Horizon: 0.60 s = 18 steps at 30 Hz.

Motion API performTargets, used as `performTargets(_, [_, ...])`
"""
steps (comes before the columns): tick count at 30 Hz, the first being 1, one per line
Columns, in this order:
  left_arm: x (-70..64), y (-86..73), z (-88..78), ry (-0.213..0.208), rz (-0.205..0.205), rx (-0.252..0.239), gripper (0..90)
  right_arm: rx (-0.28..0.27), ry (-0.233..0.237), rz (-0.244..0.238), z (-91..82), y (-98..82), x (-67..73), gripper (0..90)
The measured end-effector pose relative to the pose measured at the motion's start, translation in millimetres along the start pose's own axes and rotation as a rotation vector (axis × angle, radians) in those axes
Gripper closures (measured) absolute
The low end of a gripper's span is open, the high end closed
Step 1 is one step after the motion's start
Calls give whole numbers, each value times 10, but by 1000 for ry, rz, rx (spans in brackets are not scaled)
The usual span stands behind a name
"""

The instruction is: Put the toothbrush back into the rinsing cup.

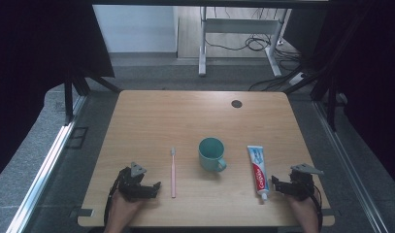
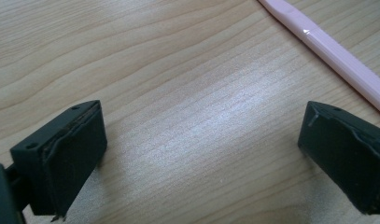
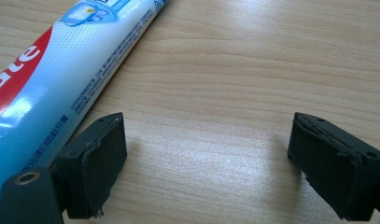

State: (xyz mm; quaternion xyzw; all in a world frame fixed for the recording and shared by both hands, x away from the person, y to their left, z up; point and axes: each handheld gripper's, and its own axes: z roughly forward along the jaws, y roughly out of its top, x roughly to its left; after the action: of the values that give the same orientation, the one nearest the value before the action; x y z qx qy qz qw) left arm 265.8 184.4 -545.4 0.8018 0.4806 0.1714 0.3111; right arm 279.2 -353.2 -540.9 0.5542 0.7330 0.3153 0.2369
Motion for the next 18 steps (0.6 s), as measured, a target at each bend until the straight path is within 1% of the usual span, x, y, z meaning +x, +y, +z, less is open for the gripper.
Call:
performTargets(10, [-2, -1, -1, 1, -2, 0, 10, 1, 3, -1, 1, 1, 1, 113])
performTargets(15, [0, -2, -5, -3, 5, -2, 11, 0, 4, -3, 1, 2, 0, 113])
performTargets(17, [2, -1, -7, -5, 9, -3, 32, 0, 4, -3, 1, 2, 0, 113])
performTargets(18, [-7, 14, -17, -8, 13, 4, 49, 0, 4, -3, 1, 2, 0, 113])
